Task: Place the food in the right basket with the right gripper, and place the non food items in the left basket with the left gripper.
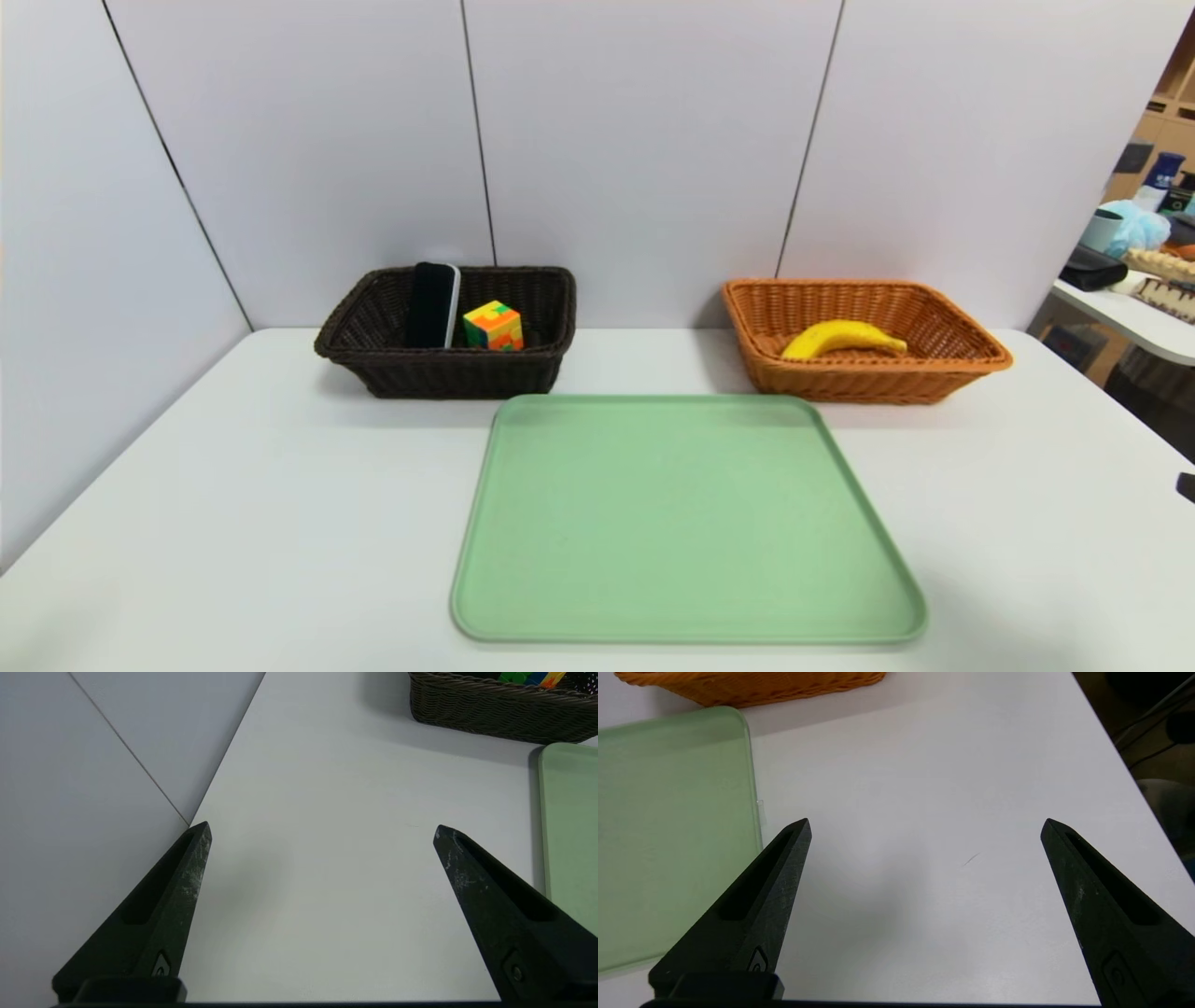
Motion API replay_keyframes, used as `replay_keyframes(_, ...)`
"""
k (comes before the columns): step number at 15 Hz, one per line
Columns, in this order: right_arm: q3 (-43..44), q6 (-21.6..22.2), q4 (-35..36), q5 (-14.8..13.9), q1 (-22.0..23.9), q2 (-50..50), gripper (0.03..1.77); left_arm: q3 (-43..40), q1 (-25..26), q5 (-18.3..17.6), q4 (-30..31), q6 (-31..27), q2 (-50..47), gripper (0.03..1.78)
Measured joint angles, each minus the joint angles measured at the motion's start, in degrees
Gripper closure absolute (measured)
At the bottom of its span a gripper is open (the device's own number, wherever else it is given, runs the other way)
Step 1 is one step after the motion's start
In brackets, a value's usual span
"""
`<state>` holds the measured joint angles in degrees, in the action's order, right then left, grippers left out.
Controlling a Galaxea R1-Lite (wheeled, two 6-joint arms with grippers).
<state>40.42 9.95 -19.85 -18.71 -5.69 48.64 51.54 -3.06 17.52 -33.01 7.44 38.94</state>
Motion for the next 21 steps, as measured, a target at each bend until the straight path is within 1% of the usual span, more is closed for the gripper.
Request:
replay_keyframes(2,-0.90,-1.93,-0.29,0.41,0.32,-6.42,0.10,-3.21,0.12,0.04,-0.04,-0.13,-5.40,0.12)
replay_keyframes(3,-1.51,-2.90,-0.38,1.16,0.29,-9.80,0.10,-4.89,0.12,0.12,-0.04,-0.37,-8.13,0.12)
replay_keyframes(7,-4.43,-8.27,-0.52,7.34,0.18,-23.34,0.10,-9.33,0.20,0.43,-0.09,-2.04,-16.62,0.12)
replay_keyframes(8,-4.75,-9.22,-0.46,8.27,0.49,-25.62,0.10,-9.81,0.23,0.56,-0.06,-2.29,-17.99,0.12)
replay_keyframes(9,-4.92,-9.53,-0.44,8.46,1.18,-27.53,0.10,-10.51,0.28,0.56,-0.09,-2.62,-19.65,0.12)
replay_keyframes(10,-5.12,-9.95,-0.44,8.77,2.54,-29.38,0.10,-11.28,0.28,0.56,-0.04,-3.43,-21.33,0.12)
replay_keyframes(11,-5.28,-10.50,-0.44,9.70,3.74,-30.92,0.10,-11.96,0.34,0.45,0.02,-4.44,-22.91,0.12)
replay_keyframes(14,-6.34,-12.51,0.33,15.54,5.80,-35.44,0.10,-13.48,1.11,-0.35,0.38,-5.53,-26.78,0.12)
replay_keyframes(15,-6.72,-13.80,0.45,16.29,5.99,-36.49,0.10,-14.45,1.38,-1.45,1.18,-6.17,-28.17,0.12)
replay_keyframes(16,-7.39,-16.01,0.59,16.48,5.99,-37.68,0.10,-15.60,1.57,-2.58,2.43,-7.13,-29.62,0.12)
replay_keyframes(18,-10.63,-21.58,1.69,17.07,5.80,-41.67,0.10,-20.76,1.85,-6.34,7.05,-10.02,-33.76,0.12)
replay_keyframes(19,-13.75,-24.11,3.54,17.79,5.77,-43.93,0.10,-23.84,1.90,-7.90,10.36,-10.96,-35.44,0.12)
replay_keyframes(21,-19.02,-26.28,11.19,19.13,5.69,-46.49,0.10,-29.96,1.96,-9.20,18.54,-11.73,-37.49,0.12)
